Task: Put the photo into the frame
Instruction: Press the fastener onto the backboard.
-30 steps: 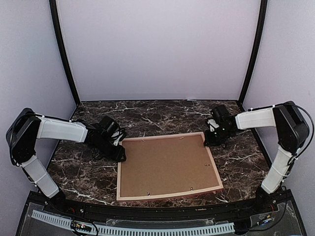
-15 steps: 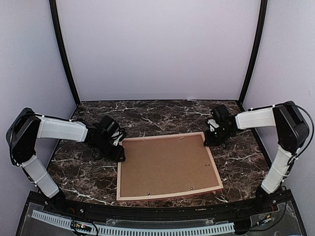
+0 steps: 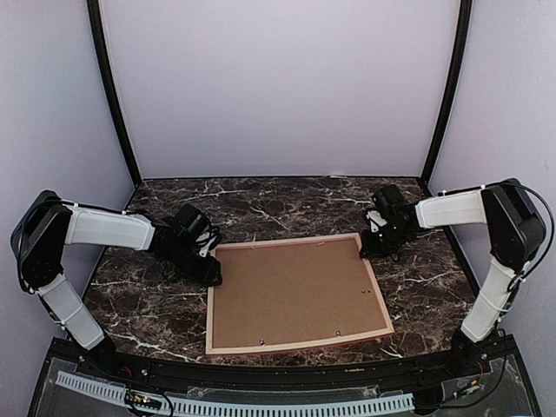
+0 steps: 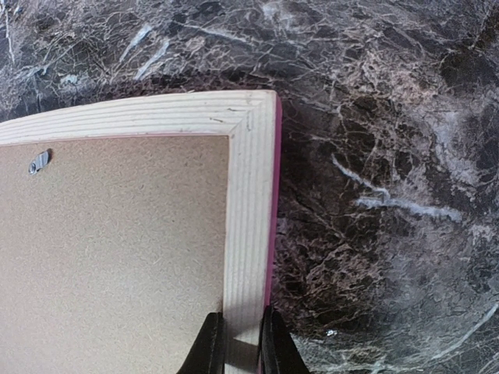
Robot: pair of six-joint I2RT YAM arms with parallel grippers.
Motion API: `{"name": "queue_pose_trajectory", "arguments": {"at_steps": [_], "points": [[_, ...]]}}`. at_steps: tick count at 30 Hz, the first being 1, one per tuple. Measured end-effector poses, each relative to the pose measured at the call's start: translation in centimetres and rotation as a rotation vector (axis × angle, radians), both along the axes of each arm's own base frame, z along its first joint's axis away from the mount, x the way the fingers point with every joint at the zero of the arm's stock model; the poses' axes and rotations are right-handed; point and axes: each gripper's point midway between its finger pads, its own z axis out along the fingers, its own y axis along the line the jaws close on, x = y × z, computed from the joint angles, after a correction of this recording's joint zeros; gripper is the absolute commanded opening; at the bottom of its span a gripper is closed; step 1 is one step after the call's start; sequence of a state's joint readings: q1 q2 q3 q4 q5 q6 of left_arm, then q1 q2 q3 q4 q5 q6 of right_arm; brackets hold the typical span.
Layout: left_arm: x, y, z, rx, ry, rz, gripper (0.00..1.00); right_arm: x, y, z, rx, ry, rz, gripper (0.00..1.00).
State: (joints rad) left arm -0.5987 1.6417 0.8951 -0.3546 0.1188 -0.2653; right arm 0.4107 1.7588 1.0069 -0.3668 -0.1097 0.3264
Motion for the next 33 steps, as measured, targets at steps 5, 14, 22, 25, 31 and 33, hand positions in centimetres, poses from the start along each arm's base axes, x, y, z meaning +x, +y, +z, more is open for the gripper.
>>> {"name": "queue_pose_trajectory", "arguments": {"at_steps": [5,14,22,25,31,33], "points": [[-0.3,-0.1,0.0,-0.012,0.016,0.008,0.56,0.0,0.0,0.0,0.002,0.001,0.000,0.05],[-1.7,-0.2,-0.1,-0.058,0.073,0.055,0.40,0.0,0.0,0.0,0.005,-0.004,0.000,0.05],[-2.0,-0.3,-0.1,-0.083,0.093,0.090,0.31,0.0,0.0,0.0,0.007,-0.008,0.000,0.08],[-2.0,-0.3,-0.1,-0.084,0.096,0.101,0.29,0.0,0.0,0.0,0.008,-0.011,-0.001,0.09],[-1.8,-0.1,-0.1,-0.080,0.096,0.127,0.22,0.0,0.1,0.0,0.015,-0.011,-0.008,0.11],[-1.4,-0.1,-0.1,-0.073,0.089,0.144,0.22,0.2,0.1,0.0,0.022,-0.018,-0.014,0.11]]}}
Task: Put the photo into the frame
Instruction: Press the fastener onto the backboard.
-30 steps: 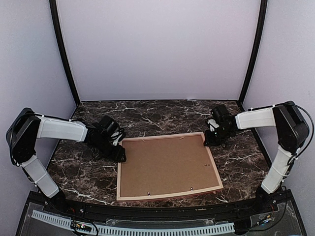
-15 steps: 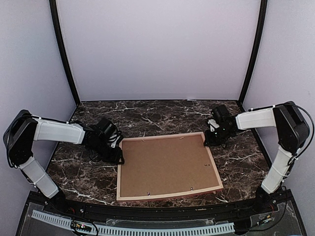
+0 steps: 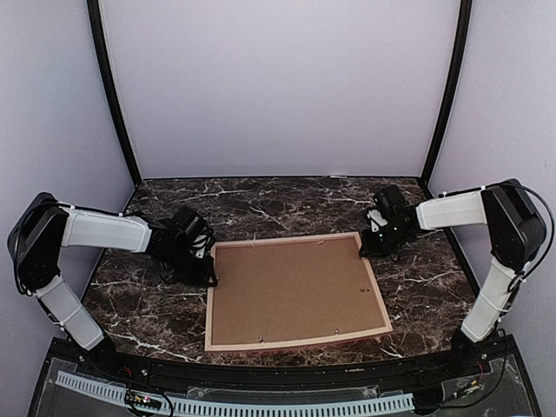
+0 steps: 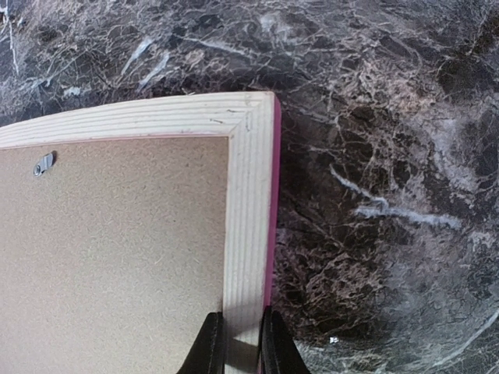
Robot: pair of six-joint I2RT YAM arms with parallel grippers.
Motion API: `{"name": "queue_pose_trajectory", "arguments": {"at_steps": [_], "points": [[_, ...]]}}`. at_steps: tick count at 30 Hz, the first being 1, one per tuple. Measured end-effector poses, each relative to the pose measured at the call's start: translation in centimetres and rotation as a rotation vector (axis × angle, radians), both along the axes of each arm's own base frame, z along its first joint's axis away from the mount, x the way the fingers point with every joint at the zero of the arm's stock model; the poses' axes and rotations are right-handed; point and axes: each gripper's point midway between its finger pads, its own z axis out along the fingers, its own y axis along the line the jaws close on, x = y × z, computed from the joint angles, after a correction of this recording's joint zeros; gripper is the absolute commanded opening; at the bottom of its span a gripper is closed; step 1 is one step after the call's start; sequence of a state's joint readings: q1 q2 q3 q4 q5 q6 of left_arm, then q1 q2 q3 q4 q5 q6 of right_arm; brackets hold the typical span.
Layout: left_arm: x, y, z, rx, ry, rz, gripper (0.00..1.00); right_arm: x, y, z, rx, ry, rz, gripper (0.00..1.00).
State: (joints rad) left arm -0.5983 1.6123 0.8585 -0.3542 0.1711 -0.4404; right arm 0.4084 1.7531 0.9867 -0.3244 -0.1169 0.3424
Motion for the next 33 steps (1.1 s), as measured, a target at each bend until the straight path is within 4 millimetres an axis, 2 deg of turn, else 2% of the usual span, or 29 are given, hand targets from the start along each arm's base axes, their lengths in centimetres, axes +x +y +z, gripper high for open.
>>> {"name": "queue_pose_trajectory", "arguments": {"at_steps": [7,15,18,26,33], "points": [[1.7,0.0,0.1,0.040,-0.022,0.024,0.21,0.8,0.0,0.1,0.020,-0.024,-0.026,0.17],[2.6,0.0,0.1,0.061,-0.036,0.028,0.24,0.9,-0.7,-0.2,0.014,-0.033,-0.059,0.43],[2.8,-0.1,0.2,0.061,-0.047,0.022,0.24,0.5,-1.0,-0.2,0.006,-0.033,-0.067,0.50],[3.9,-0.7,0.2,0.056,-0.075,0.006,0.24,-3.1,-1.7,-0.1,-0.010,0.025,-0.042,0.63],[4.1,-0.8,0.2,0.054,-0.082,0.002,0.25,-6.5,-1.5,-0.1,0.002,0.056,-0.016,0.66]]}}
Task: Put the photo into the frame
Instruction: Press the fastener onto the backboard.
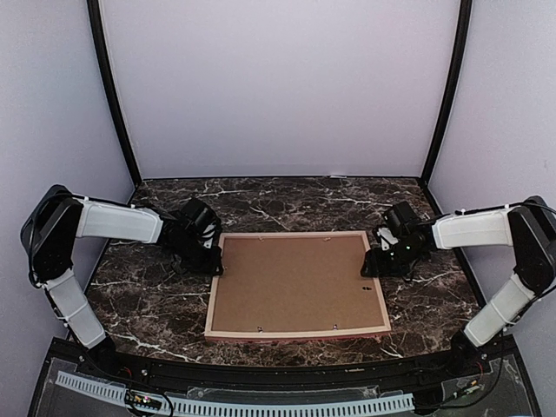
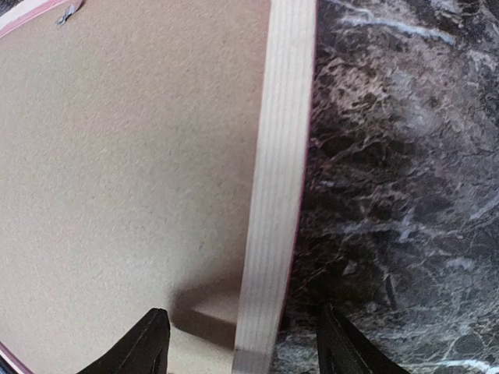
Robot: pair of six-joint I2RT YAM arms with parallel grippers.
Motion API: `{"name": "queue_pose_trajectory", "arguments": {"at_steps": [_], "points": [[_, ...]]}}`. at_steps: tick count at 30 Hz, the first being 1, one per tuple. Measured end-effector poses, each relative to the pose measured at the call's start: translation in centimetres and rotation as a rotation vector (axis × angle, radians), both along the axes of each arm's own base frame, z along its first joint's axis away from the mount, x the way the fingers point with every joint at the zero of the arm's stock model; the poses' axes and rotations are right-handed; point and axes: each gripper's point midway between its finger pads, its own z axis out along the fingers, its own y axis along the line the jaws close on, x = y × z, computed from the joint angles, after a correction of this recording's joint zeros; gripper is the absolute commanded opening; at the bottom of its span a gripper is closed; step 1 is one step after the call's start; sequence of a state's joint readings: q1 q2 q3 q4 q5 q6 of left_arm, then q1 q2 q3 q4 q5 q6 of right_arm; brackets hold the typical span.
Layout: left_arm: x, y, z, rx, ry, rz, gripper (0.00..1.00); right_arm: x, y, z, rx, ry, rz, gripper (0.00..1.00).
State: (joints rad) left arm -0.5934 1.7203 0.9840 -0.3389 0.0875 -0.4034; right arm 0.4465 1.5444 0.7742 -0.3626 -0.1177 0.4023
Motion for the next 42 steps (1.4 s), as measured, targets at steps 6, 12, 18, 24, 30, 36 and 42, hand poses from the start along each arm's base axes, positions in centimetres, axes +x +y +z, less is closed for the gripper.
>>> {"name": "queue_pose_trajectory", "arguments": {"at_steps": [6,12,18,24,30,36,42], "points": [[0.0,0.1,0.0,0.004,-0.002,0.002,0.24,-1.4,0.4,-0.1,0.006,0.008,0.008,0.62],[0.1,0.1,0.0,0.007,-0.004,0.004,0.24,-2.0,0.4,-0.1,0.008,0.012,0.008,0.60],[0.1,0.1,0.0,0.009,-0.005,0.003,0.25,-2.4,0.6,-0.2,-0.005,0.018,0.010,0.58],[0.1,0.2,0.0,0.015,-0.009,0.005,0.24,-2.9,0.6,-0.4,-0.026,0.030,0.005,0.56],[0.1,0.1,0.0,0.017,-0.011,0.004,0.24,-3.7,0.9,-0.4,-0.031,0.048,0.000,0.55],[0.1,0.1,0.0,0.018,-0.010,0.004,0.24,-4.2,0.8,-0.4,-0.036,0.066,-0.025,0.54],[0.1,0.1,0.0,0.018,-0.011,0.004,0.24,-4.7,0.7,-0.4,-0.039,0.088,-0.042,0.51]]}}
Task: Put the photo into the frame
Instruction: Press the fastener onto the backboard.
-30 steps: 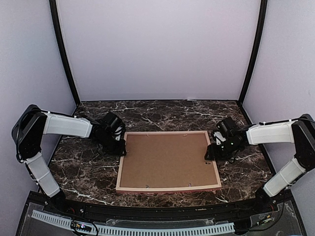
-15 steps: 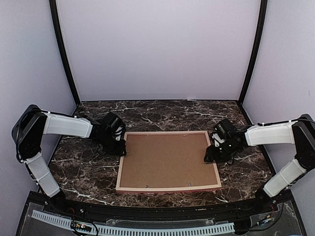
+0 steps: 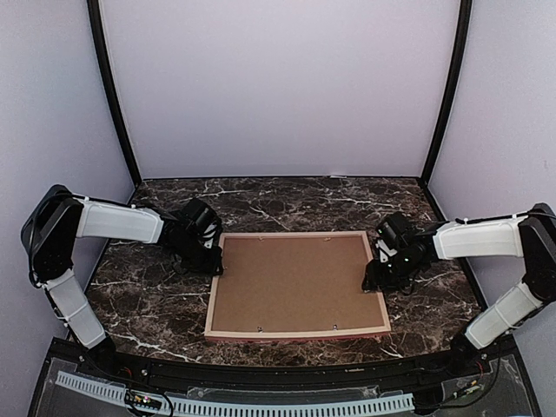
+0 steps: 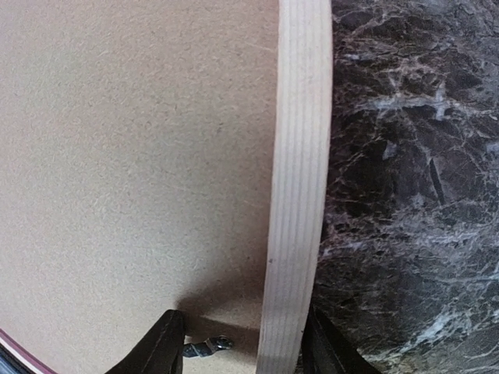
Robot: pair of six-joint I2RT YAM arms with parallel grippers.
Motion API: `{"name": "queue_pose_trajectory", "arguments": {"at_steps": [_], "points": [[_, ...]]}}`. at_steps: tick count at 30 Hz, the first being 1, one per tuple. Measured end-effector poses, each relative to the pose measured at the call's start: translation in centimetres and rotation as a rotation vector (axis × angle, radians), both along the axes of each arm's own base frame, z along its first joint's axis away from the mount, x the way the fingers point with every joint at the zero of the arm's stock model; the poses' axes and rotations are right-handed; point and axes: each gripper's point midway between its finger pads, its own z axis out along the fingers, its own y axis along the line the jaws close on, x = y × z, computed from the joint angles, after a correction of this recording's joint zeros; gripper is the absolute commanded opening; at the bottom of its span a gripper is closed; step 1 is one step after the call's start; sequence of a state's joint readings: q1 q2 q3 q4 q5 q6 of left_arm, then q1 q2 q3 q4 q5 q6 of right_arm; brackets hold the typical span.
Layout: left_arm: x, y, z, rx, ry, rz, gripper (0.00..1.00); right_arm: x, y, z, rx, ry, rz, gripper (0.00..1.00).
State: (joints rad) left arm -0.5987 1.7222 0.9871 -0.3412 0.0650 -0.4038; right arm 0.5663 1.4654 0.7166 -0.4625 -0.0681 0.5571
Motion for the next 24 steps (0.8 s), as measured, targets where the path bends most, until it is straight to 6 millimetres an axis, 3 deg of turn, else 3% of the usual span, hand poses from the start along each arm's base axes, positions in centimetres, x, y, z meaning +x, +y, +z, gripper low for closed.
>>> {"name": "queue_pose_trajectory", "arguments": {"at_steps": [10,24], "points": [[0.0,0.0,0.0,0.000,0.000,0.000,0.24,-0.5,-0.3,0.0,-0.004,0.018,-0.023,0.49],[0.1,0.0,0.0,0.000,-0.003,0.001,0.24,-1.2,-0.9,0.1,-0.016,0.034,-0.048,0.29]]}}
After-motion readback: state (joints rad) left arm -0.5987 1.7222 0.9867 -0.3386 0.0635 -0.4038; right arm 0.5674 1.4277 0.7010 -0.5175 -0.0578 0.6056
